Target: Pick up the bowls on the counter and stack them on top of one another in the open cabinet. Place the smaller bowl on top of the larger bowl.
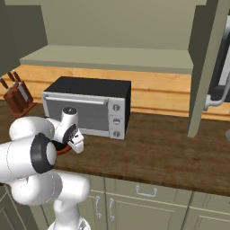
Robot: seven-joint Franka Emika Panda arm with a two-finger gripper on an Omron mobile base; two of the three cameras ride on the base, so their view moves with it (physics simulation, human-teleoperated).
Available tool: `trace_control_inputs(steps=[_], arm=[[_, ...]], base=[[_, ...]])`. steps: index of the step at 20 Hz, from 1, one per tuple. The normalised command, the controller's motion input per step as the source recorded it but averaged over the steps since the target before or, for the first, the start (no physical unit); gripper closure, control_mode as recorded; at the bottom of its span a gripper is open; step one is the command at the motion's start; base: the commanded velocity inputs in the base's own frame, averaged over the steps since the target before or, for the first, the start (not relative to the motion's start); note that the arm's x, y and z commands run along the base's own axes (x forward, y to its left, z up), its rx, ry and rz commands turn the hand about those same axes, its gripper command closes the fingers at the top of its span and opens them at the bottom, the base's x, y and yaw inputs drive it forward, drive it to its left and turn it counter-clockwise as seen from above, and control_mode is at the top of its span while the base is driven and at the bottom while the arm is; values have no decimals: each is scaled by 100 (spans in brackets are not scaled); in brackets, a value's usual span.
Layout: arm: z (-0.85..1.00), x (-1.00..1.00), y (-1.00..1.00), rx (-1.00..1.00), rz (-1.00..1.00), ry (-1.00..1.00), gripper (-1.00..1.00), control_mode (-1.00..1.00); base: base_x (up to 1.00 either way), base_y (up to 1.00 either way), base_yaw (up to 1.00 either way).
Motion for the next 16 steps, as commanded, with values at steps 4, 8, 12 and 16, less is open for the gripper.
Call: trace_control_inputs(steps=[4,8,12,16], arm=[[-27,20,13,-1,0,0,-100,-100],[-20,16,23,0,0,0,-100,-100],[-5,3,19,0,0,0,100,-100],[0,-5,0,0,0,-1,100,-100]], base=[[0,0,0],[0,0,0],[0,0,0],[0,0,0]])
